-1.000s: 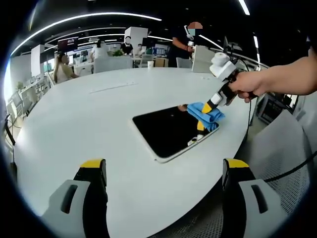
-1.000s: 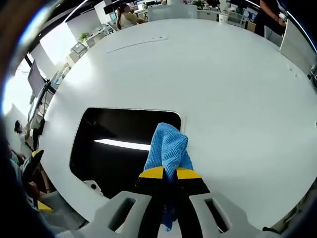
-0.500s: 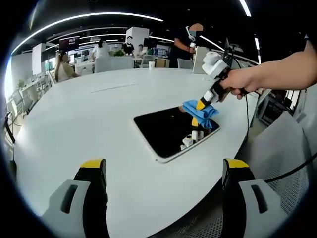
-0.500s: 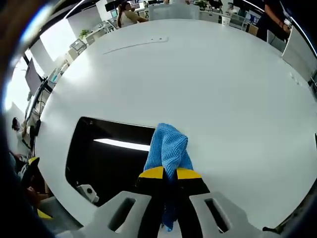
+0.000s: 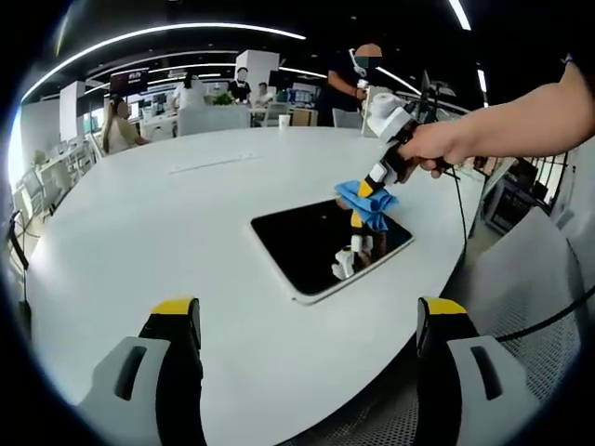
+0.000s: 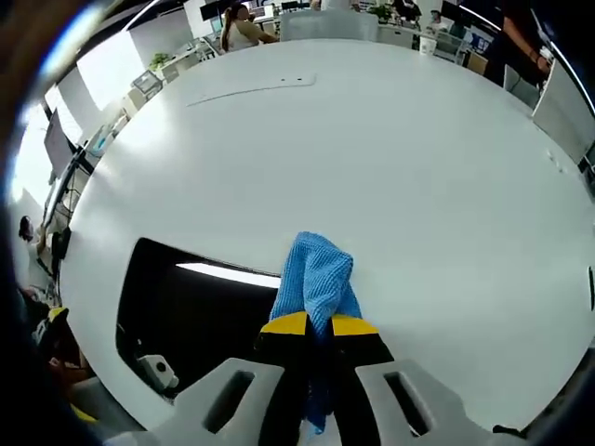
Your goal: Wipe the mirror surface with the cleaning cloth until all visible marks leave the cleaned area.
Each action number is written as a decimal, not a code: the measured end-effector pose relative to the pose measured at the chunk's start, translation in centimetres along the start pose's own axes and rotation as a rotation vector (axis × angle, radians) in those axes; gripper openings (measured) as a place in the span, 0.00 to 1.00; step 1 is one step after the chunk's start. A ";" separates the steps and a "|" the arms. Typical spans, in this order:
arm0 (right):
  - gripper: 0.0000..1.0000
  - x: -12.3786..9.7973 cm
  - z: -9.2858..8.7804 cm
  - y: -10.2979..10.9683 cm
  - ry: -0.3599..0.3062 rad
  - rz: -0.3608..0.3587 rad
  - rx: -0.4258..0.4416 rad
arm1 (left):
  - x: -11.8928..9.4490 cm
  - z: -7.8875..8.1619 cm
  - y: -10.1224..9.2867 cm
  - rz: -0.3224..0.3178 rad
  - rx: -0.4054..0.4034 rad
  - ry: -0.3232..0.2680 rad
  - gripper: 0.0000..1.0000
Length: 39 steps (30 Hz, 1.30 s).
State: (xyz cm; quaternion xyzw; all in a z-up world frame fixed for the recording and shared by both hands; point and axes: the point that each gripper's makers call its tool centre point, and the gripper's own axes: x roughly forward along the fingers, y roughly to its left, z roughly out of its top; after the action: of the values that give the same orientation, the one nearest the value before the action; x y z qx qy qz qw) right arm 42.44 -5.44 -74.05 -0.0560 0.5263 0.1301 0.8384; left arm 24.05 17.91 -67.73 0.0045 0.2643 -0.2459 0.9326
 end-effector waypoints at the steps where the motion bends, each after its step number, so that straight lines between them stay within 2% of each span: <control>1: 0.01 0.2 0.2 -0.1 -0.001 -0.003 -0.003 | 0.0 0.0 0.0 0.000 -0.001 -0.001 0.95; 3: 0.01 0.5 0.9 -0.3 -0.018 -0.016 -0.063 | 0.0 0.0 0.0 0.000 -0.001 -0.001 0.95; 8: 0.01 1.1 1.6 -0.6 -0.014 -0.016 -0.051 | 0.0 -0.1 0.0 -0.002 0.001 0.002 0.95; 11: 0.01 1.0 1.6 -0.7 -0.009 -0.003 -0.006 | 0.0 -0.1 0.0 -0.005 0.001 0.004 0.94; 18: 0.01 0.7 1.3 -0.4 -0.017 0.005 0.001 | 0.0 -0.1 0.0 -0.006 0.000 0.002 0.94; 22: 0.01 0.8 1.3 -0.3 -0.016 0.004 -0.003 | 0.0 0.1 0.1 0.001 0.000 -0.010 0.96; 24: 0.01 0.8 1.3 -0.3 -0.017 -0.004 -0.017 | -0.1 0.6 0.4 0.010 -0.019 -0.039 0.98; 27: 0.01 0.8 1.4 -0.4 -0.014 -0.008 -0.019 | 0.0 0.5 0.4 0.018 -0.014 -0.037 0.98; 33: 0.01 -0.8 1.5 -1.1 -0.047 0.004 -0.004 | 0.0 0.5 0.3 0.015 -0.001 -0.033 0.98; 39: 0.01 -3.6 1.7 -4.2 -0.087 -0.006 0.019 | -0.1 0.7 0.2 0.015 0.007 -0.039 0.97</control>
State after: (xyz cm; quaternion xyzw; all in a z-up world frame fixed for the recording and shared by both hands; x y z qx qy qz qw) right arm 43.59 -9.70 -70.21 -0.0441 0.4903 0.1250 0.8614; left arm 24.44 18.01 -67.13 0.0047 0.2450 -0.2399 0.9393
